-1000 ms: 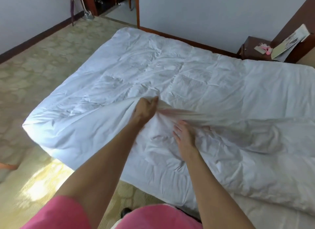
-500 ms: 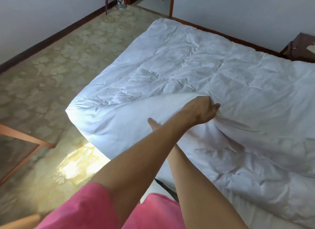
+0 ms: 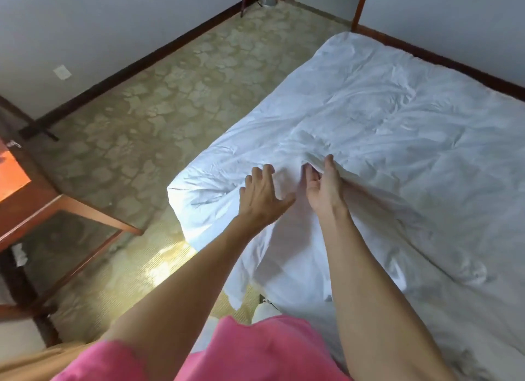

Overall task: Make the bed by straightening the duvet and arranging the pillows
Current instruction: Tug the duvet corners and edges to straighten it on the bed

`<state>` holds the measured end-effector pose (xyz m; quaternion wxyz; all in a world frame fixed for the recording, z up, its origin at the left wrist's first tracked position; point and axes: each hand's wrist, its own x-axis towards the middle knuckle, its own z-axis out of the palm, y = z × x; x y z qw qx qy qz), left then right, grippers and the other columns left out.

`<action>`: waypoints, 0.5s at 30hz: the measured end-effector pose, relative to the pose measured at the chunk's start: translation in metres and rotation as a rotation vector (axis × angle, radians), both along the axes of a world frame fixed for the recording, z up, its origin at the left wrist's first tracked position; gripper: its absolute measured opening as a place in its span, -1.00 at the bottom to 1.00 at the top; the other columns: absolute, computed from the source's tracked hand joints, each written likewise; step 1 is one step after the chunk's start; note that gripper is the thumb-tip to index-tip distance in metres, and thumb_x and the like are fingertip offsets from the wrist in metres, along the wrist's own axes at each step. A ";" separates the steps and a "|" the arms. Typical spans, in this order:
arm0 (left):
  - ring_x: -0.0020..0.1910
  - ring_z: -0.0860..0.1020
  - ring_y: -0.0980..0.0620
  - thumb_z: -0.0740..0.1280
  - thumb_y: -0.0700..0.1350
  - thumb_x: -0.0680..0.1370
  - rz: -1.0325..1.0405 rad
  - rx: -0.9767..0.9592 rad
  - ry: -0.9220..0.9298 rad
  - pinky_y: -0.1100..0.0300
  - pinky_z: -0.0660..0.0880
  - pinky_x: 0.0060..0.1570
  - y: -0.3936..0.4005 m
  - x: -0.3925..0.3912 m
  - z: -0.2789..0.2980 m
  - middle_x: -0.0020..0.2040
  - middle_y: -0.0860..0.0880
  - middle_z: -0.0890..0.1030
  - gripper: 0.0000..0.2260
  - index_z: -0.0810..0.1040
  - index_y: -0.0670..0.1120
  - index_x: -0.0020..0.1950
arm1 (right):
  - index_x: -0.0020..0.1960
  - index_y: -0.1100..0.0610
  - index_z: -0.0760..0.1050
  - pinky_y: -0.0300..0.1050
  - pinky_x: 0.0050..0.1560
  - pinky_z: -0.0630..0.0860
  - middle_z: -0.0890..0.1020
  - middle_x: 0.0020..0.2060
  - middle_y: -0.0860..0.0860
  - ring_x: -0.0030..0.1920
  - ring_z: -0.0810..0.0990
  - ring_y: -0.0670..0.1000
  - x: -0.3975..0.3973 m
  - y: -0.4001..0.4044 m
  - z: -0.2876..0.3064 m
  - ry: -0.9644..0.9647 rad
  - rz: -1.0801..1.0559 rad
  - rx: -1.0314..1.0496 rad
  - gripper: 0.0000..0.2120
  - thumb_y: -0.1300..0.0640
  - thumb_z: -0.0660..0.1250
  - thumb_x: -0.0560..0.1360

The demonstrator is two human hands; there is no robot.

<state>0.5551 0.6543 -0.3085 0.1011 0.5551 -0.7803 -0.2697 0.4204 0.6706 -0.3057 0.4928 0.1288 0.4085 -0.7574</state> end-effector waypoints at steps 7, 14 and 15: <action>0.31 0.40 -0.19 0.16 0.19 0.61 -0.126 0.123 -0.278 -0.13 0.28 0.23 -0.051 -0.013 -0.036 0.28 -0.11 0.42 -0.58 0.38 -0.07 0.32 | 0.14 0.15 0.54 -0.30 -0.24 0.60 0.70 -0.14 -0.01 -0.18 0.69 -0.12 -0.009 -0.023 0.001 0.097 -0.022 0.100 -0.80 0.04 0.30 0.62; 0.09 0.55 -0.27 0.21 -0.10 0.57 -0.224 0.236 0.029 0.06 0.41 -0.07 -0.123 -0.014 0.000 0.05 -0.22 0.60 -0.82 0.56 -0.15 -0.04 | 0.10 0.12 0.54 -0.19 -0.14 0.57 0.68 -0.12 -0.02 -0.20 0.65 -0.07 0.013 -0.023 -0.001 0.397 -0.035 0.250 -0.72 -0.05 0.42 0.53; 0.04 0.56 -0.28 0.21 -0.11 0.55 -0.267 0.245 0.052 0.09 0.39 -0.12 -0.138 -0.012 0.008 -0.03 -0.20 0.59 -0.84 0.51 -0.13 -0.18 | -0.03 0.11 0.53 -0.20 -0.23 0.50 0.64 -0.23 -0.02 -0.29 0.57 -0.07 0.029 -0.025 -0.002 0.485 -0.013 0.322 -0.77 -0.06 0.42 0.53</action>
